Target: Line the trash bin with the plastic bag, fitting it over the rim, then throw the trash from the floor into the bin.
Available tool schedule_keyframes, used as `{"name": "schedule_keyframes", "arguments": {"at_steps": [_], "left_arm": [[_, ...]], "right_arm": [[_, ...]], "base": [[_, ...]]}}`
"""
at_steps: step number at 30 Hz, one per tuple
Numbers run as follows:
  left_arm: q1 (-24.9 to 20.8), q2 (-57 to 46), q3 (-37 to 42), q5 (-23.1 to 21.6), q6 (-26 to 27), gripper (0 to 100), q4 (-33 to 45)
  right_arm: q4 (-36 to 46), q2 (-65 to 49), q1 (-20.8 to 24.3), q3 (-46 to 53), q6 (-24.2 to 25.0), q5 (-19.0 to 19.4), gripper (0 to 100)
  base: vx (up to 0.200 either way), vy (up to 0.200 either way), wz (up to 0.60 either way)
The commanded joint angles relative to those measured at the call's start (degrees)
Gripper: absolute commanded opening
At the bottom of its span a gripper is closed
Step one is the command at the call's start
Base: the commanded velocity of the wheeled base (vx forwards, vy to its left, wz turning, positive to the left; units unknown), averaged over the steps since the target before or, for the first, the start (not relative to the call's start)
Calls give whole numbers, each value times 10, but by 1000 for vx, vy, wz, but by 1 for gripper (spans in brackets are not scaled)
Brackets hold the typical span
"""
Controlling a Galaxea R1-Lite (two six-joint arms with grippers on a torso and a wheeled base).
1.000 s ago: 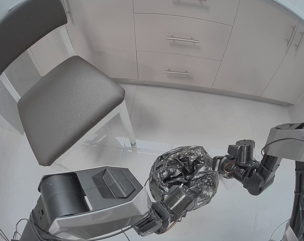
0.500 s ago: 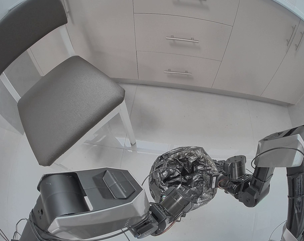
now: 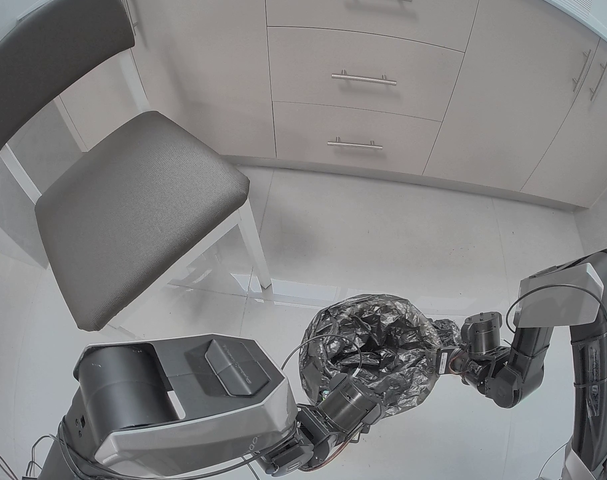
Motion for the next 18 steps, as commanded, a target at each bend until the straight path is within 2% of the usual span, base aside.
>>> {"name": "schedule_keyframes", "arguments": {"at_steps": [1, 9, 17, 18], "left_arm": [[0, 0, 0, 0, 0, 100, -1], [0, 0, 0, 1, -1, 100, -1], [1, -2, 6, -1, -3, 100, -14], [1, -2, 6, -1, -3, 100, -14]], "right_arm": [[-6, 14, -18, 2, 1, 4, 100], [-6, 0, -1, 0, 2, 6, 100], [-8, -33, 84, 19, 8, 0, 100], [-8, -33, 84, 19, 8, 0, 100]], "base": [[0, 0, 0], [0, 0, 0], [0, 0, 0], [0, 0, 0]]}}
